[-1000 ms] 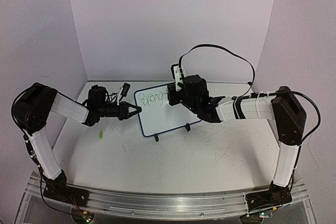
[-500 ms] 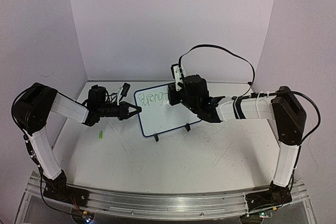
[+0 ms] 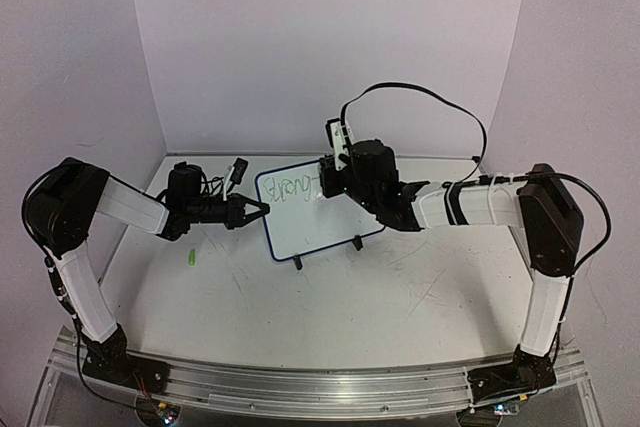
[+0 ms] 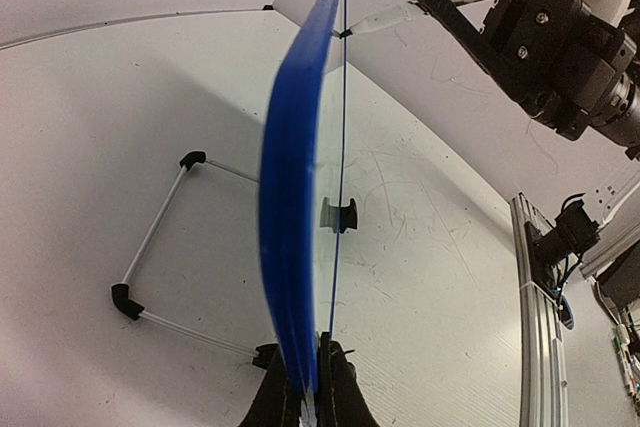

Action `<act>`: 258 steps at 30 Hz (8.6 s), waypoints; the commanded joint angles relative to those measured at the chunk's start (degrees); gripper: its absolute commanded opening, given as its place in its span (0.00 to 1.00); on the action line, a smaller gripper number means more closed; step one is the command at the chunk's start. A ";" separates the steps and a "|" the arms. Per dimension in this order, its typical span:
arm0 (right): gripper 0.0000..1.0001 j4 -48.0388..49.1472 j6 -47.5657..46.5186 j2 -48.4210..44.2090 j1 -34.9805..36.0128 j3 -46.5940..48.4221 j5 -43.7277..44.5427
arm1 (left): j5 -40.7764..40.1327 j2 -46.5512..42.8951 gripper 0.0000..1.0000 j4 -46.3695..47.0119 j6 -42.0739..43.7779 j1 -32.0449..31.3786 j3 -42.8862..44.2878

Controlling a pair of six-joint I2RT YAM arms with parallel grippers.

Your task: Write a sentence on the whiteboard

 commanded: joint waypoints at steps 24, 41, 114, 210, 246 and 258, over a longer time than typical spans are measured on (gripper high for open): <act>0.00 -0.58 3.86 0.68 0.87 -0.90 -2.39 | -4.80 -1.11 0.00 -3.19 5.72 0.15 0.37; 0.00 -0.84 3.05 -1.74 0.85 -4.29 2.57 | -4.55 -0.96 0.00 -3.29 5.48 0.12 0.63; 0.00 0.20 4.46 -3.09 -1.45 -6.29 -3.45 | -4.90 -1.49 0.00 -3.70 5.92 0.11 0.43; 0.00 4.35 -3.87 -9.63 -6.33 -8.92 -9.48 | -8.47 -1.72 0.00 -6.29 9.05 0.16 1.39; 0.00 0.40 -5.71 6.02 6.48 4.24 -17.12 | -7.55 -0.87 0.00 -7.50 8.46 0.14 2.54; 0.00 0.15 -5.92 7.59 7.04 5.08 -14.56 | -7.46 -0.96 0.00 -7.67 8.38 0.15 2.72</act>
